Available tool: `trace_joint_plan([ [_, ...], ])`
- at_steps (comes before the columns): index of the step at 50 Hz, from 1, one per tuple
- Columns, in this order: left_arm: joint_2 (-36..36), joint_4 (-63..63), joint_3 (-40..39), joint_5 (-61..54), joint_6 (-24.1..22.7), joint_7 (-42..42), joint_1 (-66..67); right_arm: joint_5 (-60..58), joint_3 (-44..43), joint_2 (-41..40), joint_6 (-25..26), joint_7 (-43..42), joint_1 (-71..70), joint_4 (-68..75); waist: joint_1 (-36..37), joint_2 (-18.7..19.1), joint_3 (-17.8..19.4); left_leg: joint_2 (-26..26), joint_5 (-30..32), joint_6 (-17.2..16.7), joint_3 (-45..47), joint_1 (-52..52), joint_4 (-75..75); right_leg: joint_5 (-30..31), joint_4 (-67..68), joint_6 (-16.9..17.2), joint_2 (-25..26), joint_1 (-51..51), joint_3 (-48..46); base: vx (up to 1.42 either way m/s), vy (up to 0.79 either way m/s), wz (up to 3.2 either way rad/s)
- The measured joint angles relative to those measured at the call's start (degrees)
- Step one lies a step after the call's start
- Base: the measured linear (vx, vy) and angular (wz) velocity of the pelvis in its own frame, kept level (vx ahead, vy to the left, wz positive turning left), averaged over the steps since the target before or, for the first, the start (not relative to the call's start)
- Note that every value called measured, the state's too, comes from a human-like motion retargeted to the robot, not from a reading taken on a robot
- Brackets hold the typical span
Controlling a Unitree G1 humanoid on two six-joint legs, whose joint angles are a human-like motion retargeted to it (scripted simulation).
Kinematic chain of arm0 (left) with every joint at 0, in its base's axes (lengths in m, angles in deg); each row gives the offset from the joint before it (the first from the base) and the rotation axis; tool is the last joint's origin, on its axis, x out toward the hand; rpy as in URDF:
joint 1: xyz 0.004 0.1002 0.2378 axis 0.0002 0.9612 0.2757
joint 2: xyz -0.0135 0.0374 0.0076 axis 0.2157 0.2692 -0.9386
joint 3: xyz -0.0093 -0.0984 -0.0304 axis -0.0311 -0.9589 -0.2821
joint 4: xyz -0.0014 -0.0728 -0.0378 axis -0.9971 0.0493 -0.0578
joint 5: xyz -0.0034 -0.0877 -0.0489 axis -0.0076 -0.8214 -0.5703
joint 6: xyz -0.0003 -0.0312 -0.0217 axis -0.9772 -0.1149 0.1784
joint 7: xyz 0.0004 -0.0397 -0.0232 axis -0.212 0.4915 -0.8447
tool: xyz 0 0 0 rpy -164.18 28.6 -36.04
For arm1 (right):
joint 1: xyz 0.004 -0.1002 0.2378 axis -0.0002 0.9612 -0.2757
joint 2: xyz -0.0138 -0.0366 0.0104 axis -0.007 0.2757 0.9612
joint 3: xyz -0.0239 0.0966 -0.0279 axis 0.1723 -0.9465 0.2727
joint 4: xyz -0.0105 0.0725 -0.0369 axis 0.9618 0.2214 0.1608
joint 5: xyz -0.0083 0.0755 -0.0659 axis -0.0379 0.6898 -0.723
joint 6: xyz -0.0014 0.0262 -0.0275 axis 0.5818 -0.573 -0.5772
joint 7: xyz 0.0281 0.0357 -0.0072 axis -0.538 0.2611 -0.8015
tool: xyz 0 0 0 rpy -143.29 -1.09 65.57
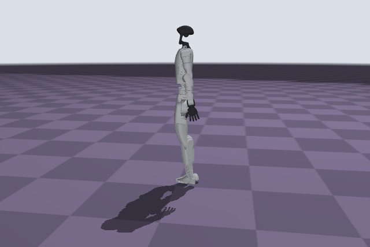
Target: In place motions
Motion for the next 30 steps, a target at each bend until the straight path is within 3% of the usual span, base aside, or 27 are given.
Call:
trace_joint_plan([
  [30, -0.5, -0.45, 0.02, -0.22, -0.08, -0.2, -0.09, -0.27, 0.36, -0.31, -0.11, 0.72, 0.04, -0.63, 0.01, -0.17, 0.15, 0.03, 0.08, 0.12, -0.3, -0.56, 0.22, -0.11, 0.1, -0.51, -0.05, -0.34, -0.43, 0.0, 0.0, 0.0],
])
